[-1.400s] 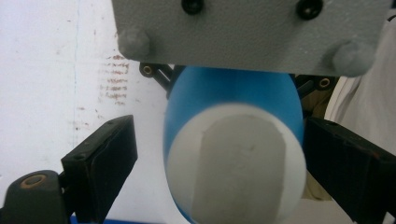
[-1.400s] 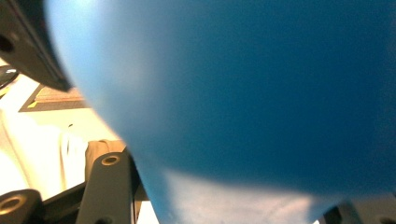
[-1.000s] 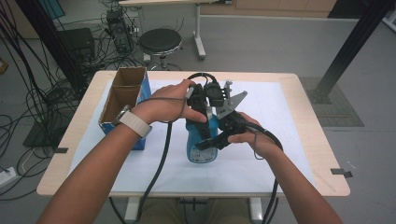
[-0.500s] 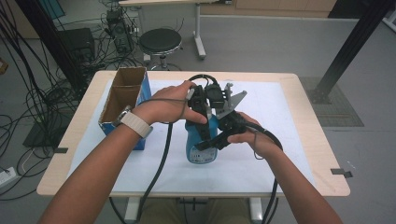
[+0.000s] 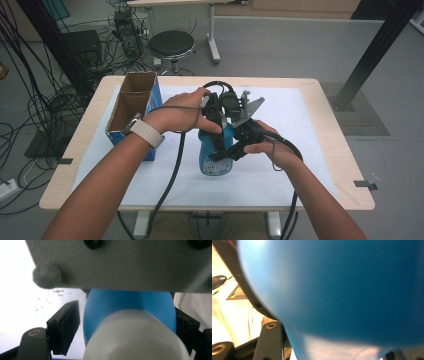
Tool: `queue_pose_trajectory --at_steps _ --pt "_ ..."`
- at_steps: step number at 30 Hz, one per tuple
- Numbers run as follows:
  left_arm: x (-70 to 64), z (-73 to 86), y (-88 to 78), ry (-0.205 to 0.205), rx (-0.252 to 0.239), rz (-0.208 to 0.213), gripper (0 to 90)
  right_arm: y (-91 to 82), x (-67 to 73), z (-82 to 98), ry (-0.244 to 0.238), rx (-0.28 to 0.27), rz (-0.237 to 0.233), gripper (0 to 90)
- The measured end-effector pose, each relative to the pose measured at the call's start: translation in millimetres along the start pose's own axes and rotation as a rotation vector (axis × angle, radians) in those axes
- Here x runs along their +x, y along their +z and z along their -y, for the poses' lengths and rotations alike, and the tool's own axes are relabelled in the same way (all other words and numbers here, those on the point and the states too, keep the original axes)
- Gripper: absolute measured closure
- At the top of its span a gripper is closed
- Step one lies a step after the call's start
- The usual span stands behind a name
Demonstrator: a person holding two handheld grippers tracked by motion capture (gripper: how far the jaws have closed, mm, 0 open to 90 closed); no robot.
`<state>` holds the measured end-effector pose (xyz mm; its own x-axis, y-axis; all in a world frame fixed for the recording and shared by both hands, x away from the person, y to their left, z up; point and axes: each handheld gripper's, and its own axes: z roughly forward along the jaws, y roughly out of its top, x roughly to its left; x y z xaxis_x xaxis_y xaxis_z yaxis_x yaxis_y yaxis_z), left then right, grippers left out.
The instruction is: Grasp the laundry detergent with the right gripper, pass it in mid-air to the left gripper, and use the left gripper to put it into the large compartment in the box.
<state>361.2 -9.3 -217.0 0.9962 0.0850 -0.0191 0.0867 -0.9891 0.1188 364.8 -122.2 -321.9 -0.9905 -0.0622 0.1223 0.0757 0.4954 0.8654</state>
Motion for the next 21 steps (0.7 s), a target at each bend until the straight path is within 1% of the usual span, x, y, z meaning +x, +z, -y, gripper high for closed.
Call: queue_pose_trajectory --at_steps 5,6,10,11,16,19,21 --pt "0.2 0.5 0.9 -0.003 -0.006 0.004 25.7 -0.2 0.2 0.0 0.000 0.001 -0.001 43.4" --pt "0.7 0.5 0.8 0.005 -0.001 0.007 26.3 -0.2 0.2 0.0 0.001 0.001 -0.002 43.4" --pt "-0.2 0.5 1.6 -0.005 -0.004 0.017 28.9 -0.1 0.3 0.0 -0.001 0.004 0.000 43.4" --pt "0.6 0.5 1.7 0.004 0.001 0.016 29.1 0.0 0.3 0.0 -0.001 0.006 -0.001 43.4" --pt "1.0 0.8 2.9 -0.001 0.007 0.029 30.0 1.5 0.4 0.0 -0.001 0.009 -0.004 43.4" --pt "1.2 1.5 3.5 0.009 0.004 0.036 33.5 2.2 0.3 0.0 0.000 0.012 -0.001 43.4" --pt "0.5 1.9 4.1 0.004 0.003 0.044 35.1 2.4 0.1 0.0 -0.002 0.013 -0.004 43.4"
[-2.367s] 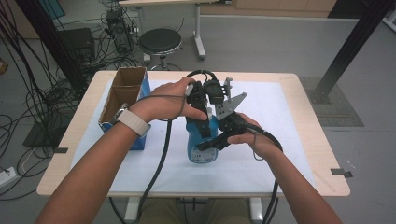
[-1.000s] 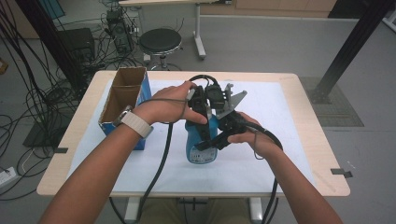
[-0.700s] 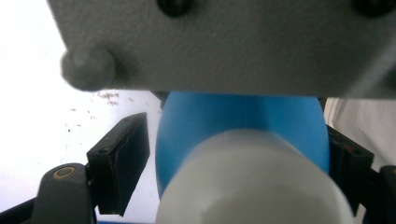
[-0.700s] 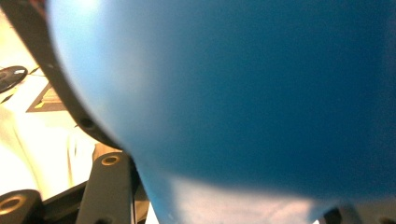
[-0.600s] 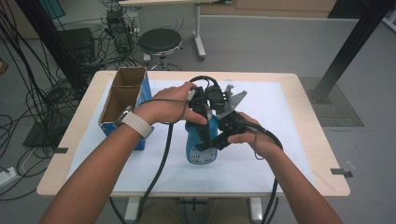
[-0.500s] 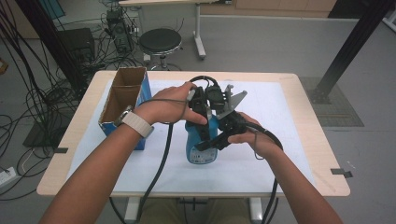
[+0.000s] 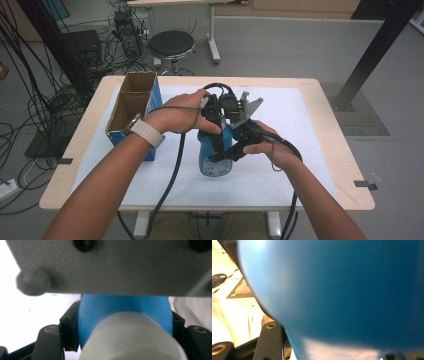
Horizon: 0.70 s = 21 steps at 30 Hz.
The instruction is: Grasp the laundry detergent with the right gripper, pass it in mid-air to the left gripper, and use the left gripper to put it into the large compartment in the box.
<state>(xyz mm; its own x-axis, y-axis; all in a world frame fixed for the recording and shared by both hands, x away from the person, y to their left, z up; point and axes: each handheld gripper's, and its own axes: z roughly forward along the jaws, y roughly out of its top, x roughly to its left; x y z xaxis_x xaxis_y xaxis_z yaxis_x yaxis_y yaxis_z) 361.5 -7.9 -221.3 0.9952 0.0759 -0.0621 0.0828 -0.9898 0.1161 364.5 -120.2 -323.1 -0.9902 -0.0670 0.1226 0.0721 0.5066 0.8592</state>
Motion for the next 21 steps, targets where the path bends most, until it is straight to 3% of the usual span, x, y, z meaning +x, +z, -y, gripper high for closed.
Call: queue_pose_trajectory --at_steps 21 --pt "0.8 2.0 2.3 0.000 0.007 0.013 37.2 2.7 -0.2 0.8 -0.006 0.015 -0.001 43.4"
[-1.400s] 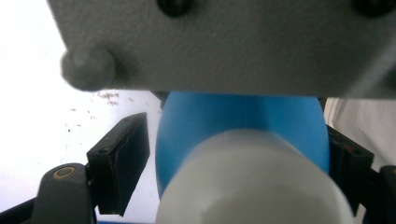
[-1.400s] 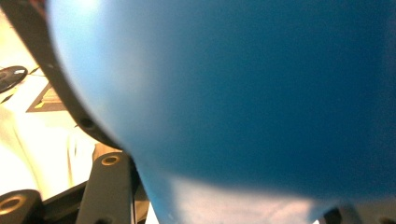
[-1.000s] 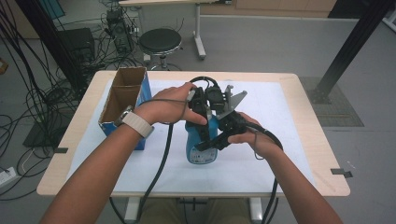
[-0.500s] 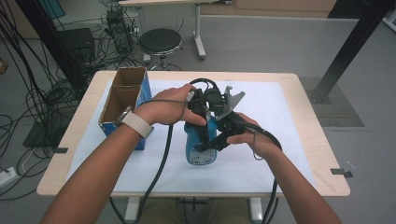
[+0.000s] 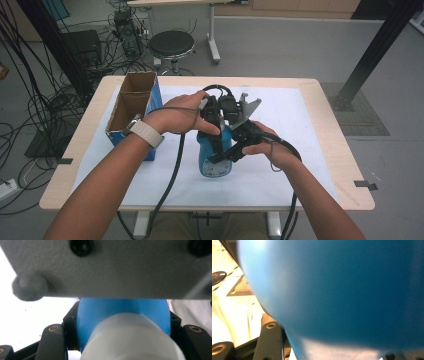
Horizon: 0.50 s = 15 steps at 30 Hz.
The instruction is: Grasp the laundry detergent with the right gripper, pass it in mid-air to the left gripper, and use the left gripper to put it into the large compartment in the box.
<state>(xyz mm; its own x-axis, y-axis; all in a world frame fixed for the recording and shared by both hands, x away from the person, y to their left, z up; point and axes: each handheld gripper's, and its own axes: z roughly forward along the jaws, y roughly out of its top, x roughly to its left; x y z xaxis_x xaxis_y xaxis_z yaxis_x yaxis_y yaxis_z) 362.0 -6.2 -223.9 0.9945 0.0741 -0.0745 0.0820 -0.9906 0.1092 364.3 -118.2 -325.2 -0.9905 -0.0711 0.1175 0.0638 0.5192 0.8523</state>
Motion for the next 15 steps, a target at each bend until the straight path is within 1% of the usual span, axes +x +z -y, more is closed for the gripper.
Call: queue_pose_trajectory --at_steps 15 --pt "-0.7 1.5 -0.7 -0.005 -0.009 -0.001 37.4 -0.1 0.5 -1.2 -0.003 0.003 -0.002 43.4"
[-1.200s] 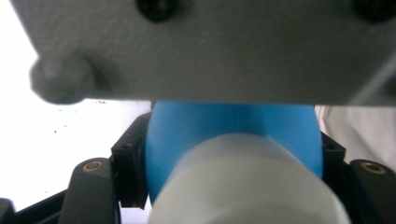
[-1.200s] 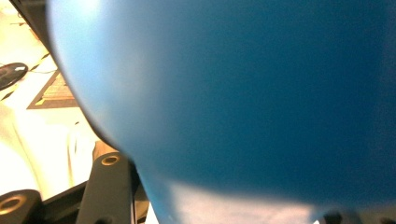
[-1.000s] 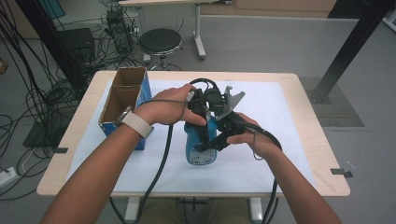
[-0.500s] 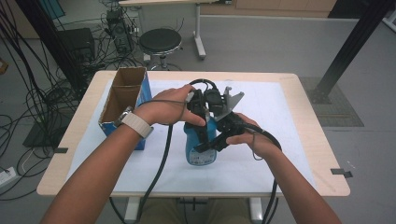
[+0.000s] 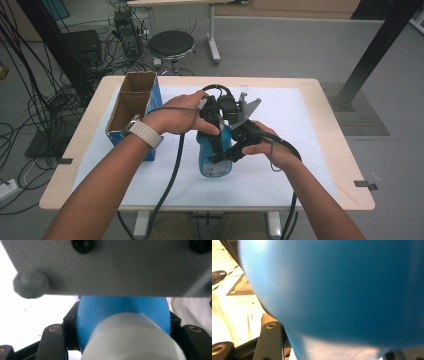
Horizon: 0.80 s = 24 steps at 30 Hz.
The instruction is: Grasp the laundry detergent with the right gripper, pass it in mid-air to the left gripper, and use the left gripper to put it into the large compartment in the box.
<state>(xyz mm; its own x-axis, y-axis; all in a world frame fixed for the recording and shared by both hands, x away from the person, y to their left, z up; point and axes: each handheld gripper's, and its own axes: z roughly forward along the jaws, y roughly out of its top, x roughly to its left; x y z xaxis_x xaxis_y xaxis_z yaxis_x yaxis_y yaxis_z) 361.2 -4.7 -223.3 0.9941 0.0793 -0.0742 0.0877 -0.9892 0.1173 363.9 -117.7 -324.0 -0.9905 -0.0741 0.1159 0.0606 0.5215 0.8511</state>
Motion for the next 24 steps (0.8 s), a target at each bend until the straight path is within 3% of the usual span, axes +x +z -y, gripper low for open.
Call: queue_pose_trajectory --at_steps 24 --pt "0.0 2.9 -1.5 -0.009 -0.009 0.001 37.4 0.6 0.1 -2.5 -0.001 0.008 -0.001 43.4"
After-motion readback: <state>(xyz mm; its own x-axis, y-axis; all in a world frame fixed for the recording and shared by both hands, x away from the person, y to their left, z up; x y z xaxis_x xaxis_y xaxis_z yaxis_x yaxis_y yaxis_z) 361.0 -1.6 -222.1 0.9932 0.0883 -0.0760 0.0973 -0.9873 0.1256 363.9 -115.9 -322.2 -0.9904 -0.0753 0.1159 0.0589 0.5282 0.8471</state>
